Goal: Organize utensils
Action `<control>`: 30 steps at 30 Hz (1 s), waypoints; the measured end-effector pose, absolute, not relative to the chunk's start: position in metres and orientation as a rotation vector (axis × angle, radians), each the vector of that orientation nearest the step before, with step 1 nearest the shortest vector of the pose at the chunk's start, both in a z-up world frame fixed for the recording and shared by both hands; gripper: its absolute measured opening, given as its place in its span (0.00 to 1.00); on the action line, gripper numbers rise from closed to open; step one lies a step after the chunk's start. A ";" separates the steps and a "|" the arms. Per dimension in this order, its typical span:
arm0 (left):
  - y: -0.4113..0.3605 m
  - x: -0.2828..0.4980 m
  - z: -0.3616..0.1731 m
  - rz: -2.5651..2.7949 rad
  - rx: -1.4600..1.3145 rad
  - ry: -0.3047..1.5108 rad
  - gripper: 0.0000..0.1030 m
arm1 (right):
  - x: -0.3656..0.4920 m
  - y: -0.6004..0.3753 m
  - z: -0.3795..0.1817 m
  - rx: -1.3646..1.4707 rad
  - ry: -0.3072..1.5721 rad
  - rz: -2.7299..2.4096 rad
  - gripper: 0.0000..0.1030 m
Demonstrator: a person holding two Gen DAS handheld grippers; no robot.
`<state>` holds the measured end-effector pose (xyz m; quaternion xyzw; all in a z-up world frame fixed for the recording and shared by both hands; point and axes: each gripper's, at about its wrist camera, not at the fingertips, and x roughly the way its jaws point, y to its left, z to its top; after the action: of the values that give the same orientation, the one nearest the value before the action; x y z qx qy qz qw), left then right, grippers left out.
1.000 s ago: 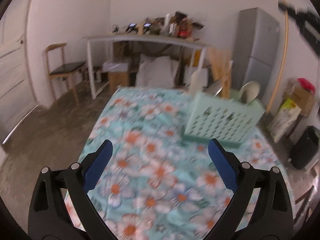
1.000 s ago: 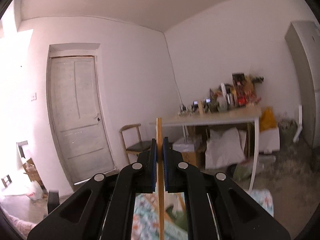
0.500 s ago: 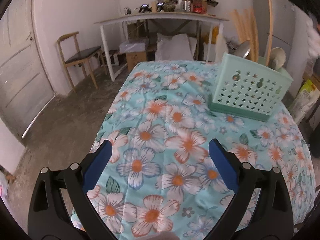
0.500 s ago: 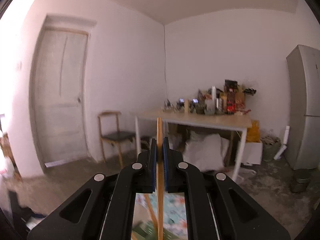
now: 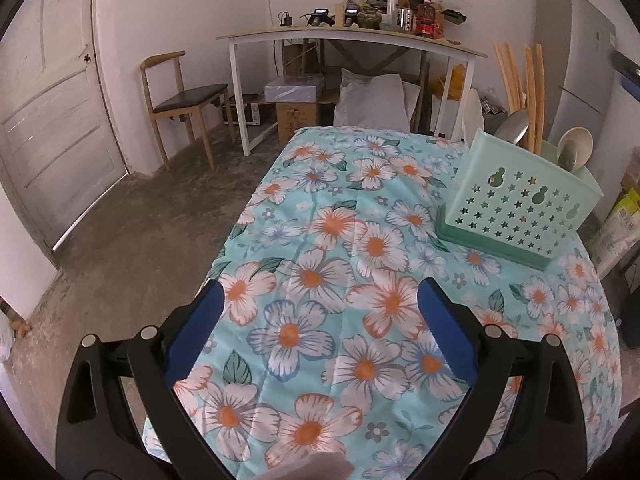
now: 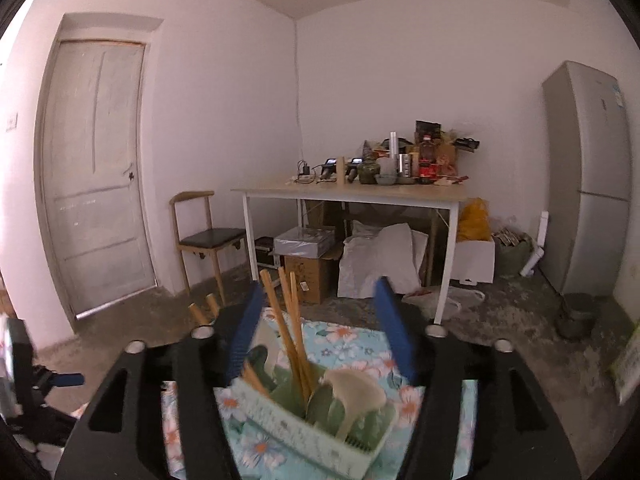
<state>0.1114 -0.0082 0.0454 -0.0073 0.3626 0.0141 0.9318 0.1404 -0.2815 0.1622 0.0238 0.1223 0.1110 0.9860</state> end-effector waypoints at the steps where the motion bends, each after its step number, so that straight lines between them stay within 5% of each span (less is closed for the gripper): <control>1: -0.010 0.112 0.047 0.032 -0.019 0.743 0.91 | 0.131 -0.281 0.160 0.057 0.250 0.221 0.74; 6: -0.021 0.115 0.056 0.057 -0.024 0.756 0.91 | 0.101 -0.270 0.137 0.083 0.323 0.175 0.93; 18: -0.047 0.109 0.068 0.022 -0.007 0.791 0.91 | 0.083 -0.248 0.064 0.106 0.648 -0.061 0.94; 30: -0.055 0.107 0.070 -0.003 -0.004 0.804 0.91 | 0.083 -0.250 0.059 0.123 0.691 -0.107 0.94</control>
<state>0.1072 -0.0548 0.0696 -0.0019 0.3913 -0.0013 0.9203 0.0827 -0.2500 0.0590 0.0602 0.3385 -0.0523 0.9376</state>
